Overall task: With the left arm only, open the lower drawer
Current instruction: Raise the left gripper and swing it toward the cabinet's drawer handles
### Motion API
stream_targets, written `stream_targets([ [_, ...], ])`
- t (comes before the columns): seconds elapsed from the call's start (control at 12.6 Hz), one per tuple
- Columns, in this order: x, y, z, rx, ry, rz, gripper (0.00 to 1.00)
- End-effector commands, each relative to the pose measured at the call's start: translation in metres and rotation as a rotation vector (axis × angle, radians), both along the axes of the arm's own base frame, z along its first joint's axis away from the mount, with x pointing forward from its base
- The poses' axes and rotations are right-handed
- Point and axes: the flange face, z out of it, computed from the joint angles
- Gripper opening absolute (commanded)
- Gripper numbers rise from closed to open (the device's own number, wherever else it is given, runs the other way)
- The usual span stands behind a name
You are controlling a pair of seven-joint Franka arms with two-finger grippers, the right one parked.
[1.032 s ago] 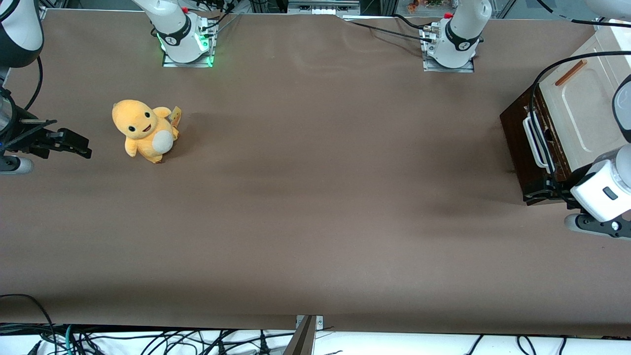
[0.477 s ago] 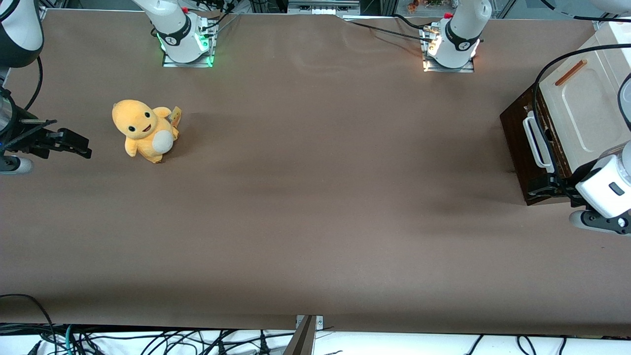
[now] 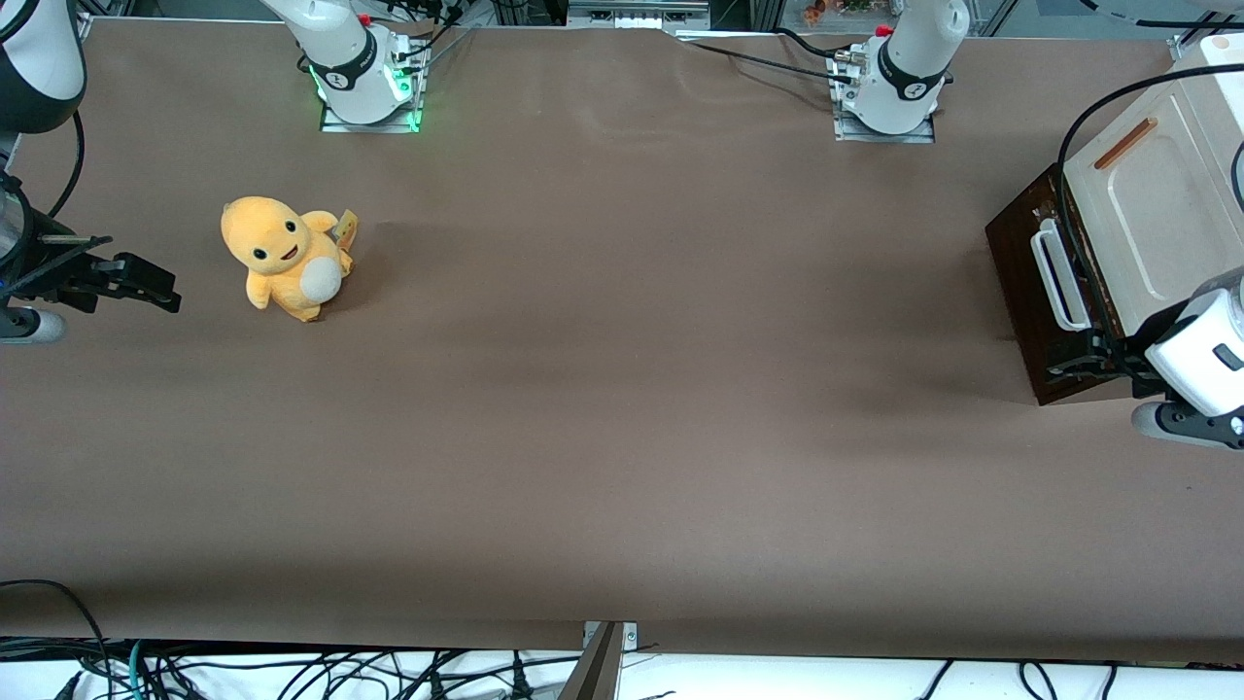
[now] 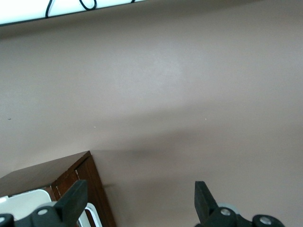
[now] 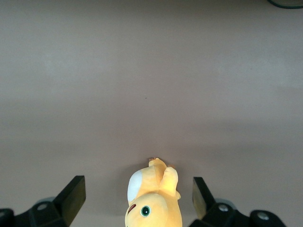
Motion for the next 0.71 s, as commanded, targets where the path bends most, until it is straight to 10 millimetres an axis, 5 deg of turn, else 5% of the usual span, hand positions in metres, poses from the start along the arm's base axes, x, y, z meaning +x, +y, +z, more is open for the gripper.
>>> stream_targets([
  [0.0,-0.018,-0.004,0.002,0.001,0.016,-0.019,1.00],
  [0.16,-0.024,-0.007,-0.002,0.005,0.004,-0.016,1.00],
  [0.4,-0.041,-0.050,-0.022,0.178,0.024,0.080,1.00],
  [0.64,-0.054,-0.068,-0.034,0.208,0.042,0.132,1.00],
])
